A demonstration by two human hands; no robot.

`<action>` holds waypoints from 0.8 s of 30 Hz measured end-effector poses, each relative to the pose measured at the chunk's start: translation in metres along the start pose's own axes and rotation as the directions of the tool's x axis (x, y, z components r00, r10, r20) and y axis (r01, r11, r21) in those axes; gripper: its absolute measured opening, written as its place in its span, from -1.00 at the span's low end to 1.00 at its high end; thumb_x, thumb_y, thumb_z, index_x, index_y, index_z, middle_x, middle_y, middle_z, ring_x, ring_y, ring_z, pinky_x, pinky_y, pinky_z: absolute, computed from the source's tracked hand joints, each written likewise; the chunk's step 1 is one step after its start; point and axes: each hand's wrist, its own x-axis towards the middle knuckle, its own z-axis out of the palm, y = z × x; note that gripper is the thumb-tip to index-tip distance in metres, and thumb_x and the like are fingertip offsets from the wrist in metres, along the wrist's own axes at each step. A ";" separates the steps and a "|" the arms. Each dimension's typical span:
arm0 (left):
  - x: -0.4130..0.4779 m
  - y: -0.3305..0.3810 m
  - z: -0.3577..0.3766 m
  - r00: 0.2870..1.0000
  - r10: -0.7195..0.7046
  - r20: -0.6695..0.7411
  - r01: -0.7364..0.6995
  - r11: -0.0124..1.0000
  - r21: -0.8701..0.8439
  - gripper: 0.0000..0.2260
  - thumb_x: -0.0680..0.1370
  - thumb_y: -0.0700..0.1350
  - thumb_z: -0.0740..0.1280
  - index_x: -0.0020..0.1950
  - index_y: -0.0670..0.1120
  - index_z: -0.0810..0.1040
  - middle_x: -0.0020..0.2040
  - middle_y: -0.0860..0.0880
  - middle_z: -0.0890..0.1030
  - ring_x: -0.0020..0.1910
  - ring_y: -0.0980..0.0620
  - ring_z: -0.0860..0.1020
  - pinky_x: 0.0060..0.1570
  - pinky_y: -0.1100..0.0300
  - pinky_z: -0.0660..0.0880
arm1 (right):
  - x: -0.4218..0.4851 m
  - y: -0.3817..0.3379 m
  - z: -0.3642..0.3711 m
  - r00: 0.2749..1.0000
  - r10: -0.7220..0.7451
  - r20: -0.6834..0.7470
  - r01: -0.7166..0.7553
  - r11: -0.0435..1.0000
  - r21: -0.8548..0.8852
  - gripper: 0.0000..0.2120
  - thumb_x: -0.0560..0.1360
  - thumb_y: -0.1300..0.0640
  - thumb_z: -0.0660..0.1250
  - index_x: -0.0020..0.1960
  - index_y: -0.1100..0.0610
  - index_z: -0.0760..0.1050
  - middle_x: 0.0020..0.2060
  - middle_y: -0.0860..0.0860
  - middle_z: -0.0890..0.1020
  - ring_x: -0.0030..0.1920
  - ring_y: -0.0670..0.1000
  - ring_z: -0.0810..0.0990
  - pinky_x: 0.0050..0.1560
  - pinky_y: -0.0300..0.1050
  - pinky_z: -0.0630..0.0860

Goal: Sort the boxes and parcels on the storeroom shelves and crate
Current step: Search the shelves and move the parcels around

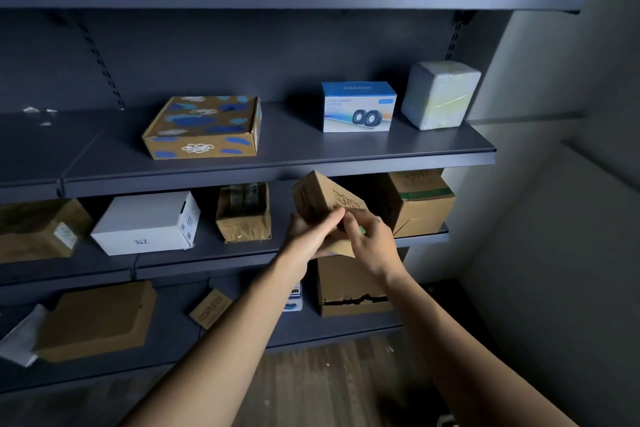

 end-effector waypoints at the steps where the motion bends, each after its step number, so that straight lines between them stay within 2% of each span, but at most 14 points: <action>1: 0.002 -0.001 -0.003 1.000 0.001 -0.009 -0.001 1.000 0.001 -0.84 0.50 -0.02 0.44 0.05 0.02 0.60 0.00 0.04 0.69 -0.13 0.24 0.64 -0.33 0.23 0.58 | 0.001 -0.002 -0.001 1.000 0.004 0.005 -0.004 1.000 -0.023 -0.74 0.62 0.18 0.21 0.20 0.15 0.62 0.10 0.06 0.66 0.11 -0.02 0.60 0.11 -0.20 0.48; 3: 0.006 -0.004 -0.009 0.999 -0.011 -0.033 0.010 1.000 -0.029 -0.83 0.53 -0.10 0.41 0.10 0.02 0.55 0.02 0.03 0.65 -0.12 0.24 0.60 -0.33 0.21 0.59 | 0.005 -0.002 -0.001 0.999 0.017 0.031 -0.015 0.996 -0.088 -0.74 0.59 0.19 0.24 0.20 0.13 0.62 0.11 0.05 0.67 0.08 -0.05 0.60 0.04 -0.31 0.44; 5: 0.009 -0.006 -0.014 0.998 -0.047 -0.052 0.042 0.996 -0.081 -0.76 0.54 -0.10 0.37 0.20 -0.03 0.51 0.09 0.00 0.61 -0.02 0.17 0.56 -0.24 0.13 0.62 | 0.009 0.004 -0.003 0.999 0.022 0.042 -0.016 0.990 -0.142 -0.74 0.57 0.21 0.26 0.20 0.12 0.63 0.12 0.07 0.67 0.13 0.01 0.60 0.07 -0.30 0.44; 7: 0.011 -0.008 -0.020 0.993 -0.078 -0.084 0.070 0.993 -0.093 -0.80 0.55 -0.06 0.32 0.16 -0.03 0.52 0.08 -0.02 0.60 0.02 0.13 0.54 -0.12 0.10 0.57 | 0.013 0.011 -0.008 0.999 0.047 0.000 -0.047 0.984 -0.172 -0.74 0.55 0.23 0.27 0.17 0.11 0.64 0.12 0.06 0.67 0.14 0.05 0.59 0.11 -0.25 0.48; 10: 0.013 -0.006 -0.027 0.984 -0.104 -0.145 0.089 0.990 -0.106 -0.87 0.56 -0.02 0.27 0.07 -0.01 0.51 -0.02 0.00 0.57 -0.07 0.09 0.52 -0.13 0.13 0.50 | 0.017 0.026 -0.019 0.989 0.120 -0.086 -0.134 0.974 -0.183 -0.74 0.54 0.27 0.28 0.17 0.12 0.64 0.06 0.01 0.64 -0.01 0.00 0.60 -0.04 -0.28 0.54; 12: 0.015 -0.004 -0.030 0.981 -0.126 -0.151 0.104 0.984 -0.145 -0.88 0.56 -0.01 0.25 0.03 -0.01 0.50 -0.06 0.01 0.55 -0.12 0.07 0.51 -0.14 0.13 0.47 | 0.020 0.036 -0.024 0.971 0.187 -0.149 -0.212 0.962 -0.173 -0.72 0.53 0.21 0.34 0.23 0.12 0.58 0.10 0.06 0.59 0.03 0.06 0.59 0.05 -0.10 0.58; 14: 0.017 -0.003 -0.032 0.979 -0.139 -0.148 0.110 0.976 -0.189 -0.91 0.57 -0.01 0.24 -0.04 0.00 0.49 -0.08 0.01 0.53 -0.13 0.06 0.50 -0.15 0.14 0.46 | 0.023 0.045 -0.025 0.926 0.345 -0.157 -0.349 0.937 -0.004 -0.59 0.52 0.10 0.38 0.33 0.14 0.44 0.14 0.10 0.56 0.11 0.11 0.58 0.16 0.07 0.56; 15: 0.019 -0.004 -0.032 0.979 -0.144 -0.145 0.112 0.972 -0.207 -0.91 0.57 -0.02 0.23 -0.05 0.01 0.49 -0.08 0.01 0.52 -0.13 0.06 0.50 -0.13 0.13 0.46 | 0.024 0.045 -0.025 0.897 0.428 -0.111 -0.411 0.900 0.148 -0.56 0.53 0.07 0.38 0.35 0.17 0.39 0.12 0.10 0.57 0.13 0.11 0.59 0.16 0.08 0.56; 17: 0.020 -0.006 -0.033 0.978 -0.158 -0.136 0.125 0.965 -0.229 -0.90 0.58 -0.02 0.21 -0.05 0.02 0.49 -0.06 0.01 0.51 -0.09 0.05 0.49 -0.02 0.08 0.48 | 0.024 0.046 -0.025 0.840 0.539 0.062 -0.515 0.755 0.406 -0.59 0.57 0.02 0.32 0.34 0.20 0.39 0.10 0.11 0.61 0.16 0.13 0.60 0.08 0.09 0.58; 19: 0.022 -0.010 -0.035 0.976 -0.179 -0.127 0.144 0.958 -0.247 -0.89 0.59 -0.02 0.20 -0.03 0.03 0.50 -0.01 -0.02 0.52 -0.03 0.01 0.50 0.02 0.04 0.50 | 0.021 0.044 -0.024 0.805 0.561 0.193 -0.564 0.623 0.542 -0.62 0.59 -0.02 0.27 0.30 0.20 0.43 0.07 0.14 0.59 0.18 0.15 0.59 0.05 0.11 0.59; 21: 0.027 -0.014 -0.037 0.968 -0.205 -0.142 0.165 0.954 -0.250 -0.89 0.60 -0.02 0.21 0.02 0.00 0.51 0.04 -0.05 0.51 0.06 -0.05 0.50 0.00 0.01 0.54 | 0.020 0.043 -0.024 0.795 0.563 0.225 -0.557 0.529 0.640 -0.68 0.60 0.01 0.26 0.24 0.20 0.47 0.02 0.15 0.58 0.16 0.14 0.59 0.06 0.11 0.60; 23: 0.030 -0.016 -0.038 0.958 -0.230 -0.174 0.195 0.961 -0.198 -0.86 0.60 -0.06 0.21 0.10 -0.05 0.49 0.03 -0.06 0.50 0.09 -0.09 0.48 0.04 -0.04 0.56 | 0.020 0.043 -0.024 0.792 0.570 0.220 -0.547 0.500 0.672 -0.74 0.60 0.04 0.27 0.18 0.20 0.49 -0.03 0.14 0.61 0.09 0.11 0.60 0.08 0.09 0.59; 24: 0.032 -0.018 -0.038 0.954 -0.228 -0.196 0.205 0.970 -0.132 -0.85 0.60 -0.08 0.21 0.12 -0.08 0.49 0.04 -0.10 0.52 0.06 -0.10 0.48 0.06 -0.03 0.55 | 0.020 0.042 -0.024 0.798 0.564 0.214 -0.543 0.516 0.663 -0.74 0.59 0.04 0.28 0.16 0.21 0.49 -0.05 0.14 0.62 0.08 0.11 0.61 0.09 0.08 0.58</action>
